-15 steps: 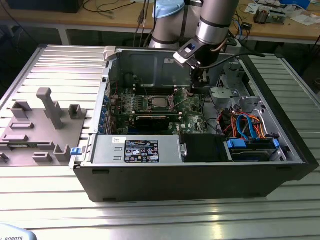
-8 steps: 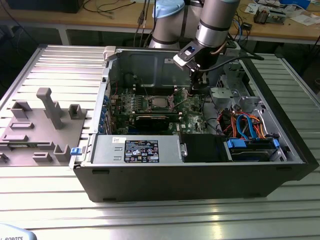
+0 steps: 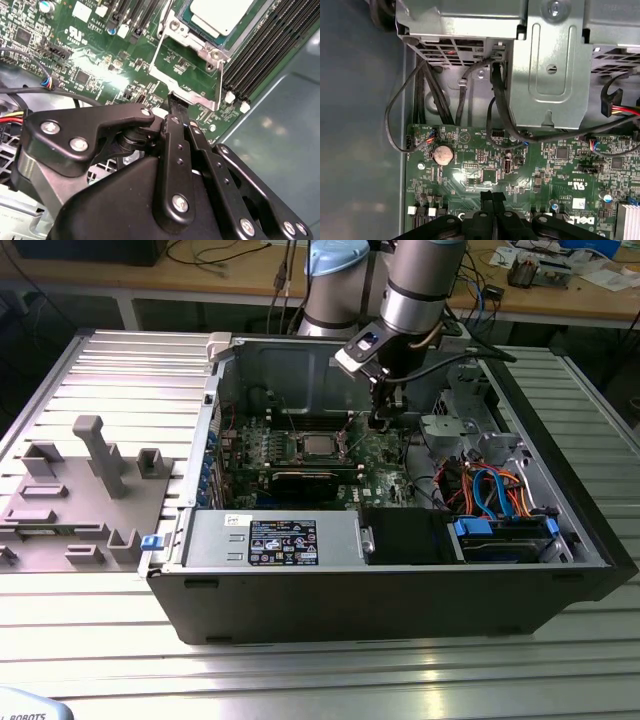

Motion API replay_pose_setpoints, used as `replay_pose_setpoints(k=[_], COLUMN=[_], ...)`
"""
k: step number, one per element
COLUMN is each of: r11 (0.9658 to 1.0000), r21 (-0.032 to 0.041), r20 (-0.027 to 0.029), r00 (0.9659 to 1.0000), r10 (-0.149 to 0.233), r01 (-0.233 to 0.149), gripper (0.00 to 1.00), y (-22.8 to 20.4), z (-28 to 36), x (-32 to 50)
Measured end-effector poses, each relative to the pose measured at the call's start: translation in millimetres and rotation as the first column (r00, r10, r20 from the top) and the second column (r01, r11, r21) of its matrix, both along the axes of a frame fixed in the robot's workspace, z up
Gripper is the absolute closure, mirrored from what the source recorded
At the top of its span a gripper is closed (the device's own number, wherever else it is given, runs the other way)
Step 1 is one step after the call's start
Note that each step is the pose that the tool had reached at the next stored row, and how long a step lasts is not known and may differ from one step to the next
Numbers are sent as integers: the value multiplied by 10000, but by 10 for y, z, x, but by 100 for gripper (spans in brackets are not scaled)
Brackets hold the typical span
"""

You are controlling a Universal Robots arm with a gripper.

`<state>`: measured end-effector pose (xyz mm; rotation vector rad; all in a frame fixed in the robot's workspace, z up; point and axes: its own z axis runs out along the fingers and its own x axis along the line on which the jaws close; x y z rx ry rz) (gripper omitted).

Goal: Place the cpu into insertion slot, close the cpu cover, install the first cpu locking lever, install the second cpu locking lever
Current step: 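Close the cpu cover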

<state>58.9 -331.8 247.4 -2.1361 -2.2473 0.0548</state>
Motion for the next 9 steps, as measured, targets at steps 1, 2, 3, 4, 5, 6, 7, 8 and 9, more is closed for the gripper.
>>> replay_pose_setpoints(k=[1, 2, 3, 4, 5, 6, 7, 8, 9], r11=[10000, 10000, 10000, 10000, 10000, 10000, 10000, 10000, 10000], r21=[-1, -1, 0, -1, 0, 0, -1, 0, -1], r20=[0, 0, 0, 0, 0, 0, 0, 0, 0], r00=[10000, 10000, 10000, 10000, 10000, 10000, 10000, 10000, 10000], r10=[0, 0, 0, -1, -1, 0, 0, 1, 0], r01=[0, 0, 0, 1, 1, 0, 0, -1, 0], gripper=[89, 89, 89, 89, 89, 89, 89, 89, 89], y=[0, 0, 0, 0, 0, 0, 0, 0, 0], z=[0, 0, 0, 0, 0, 0, 0, 0, 0], x=[-9, -24, -33, -40, -58, -69, -79, -96, -115])
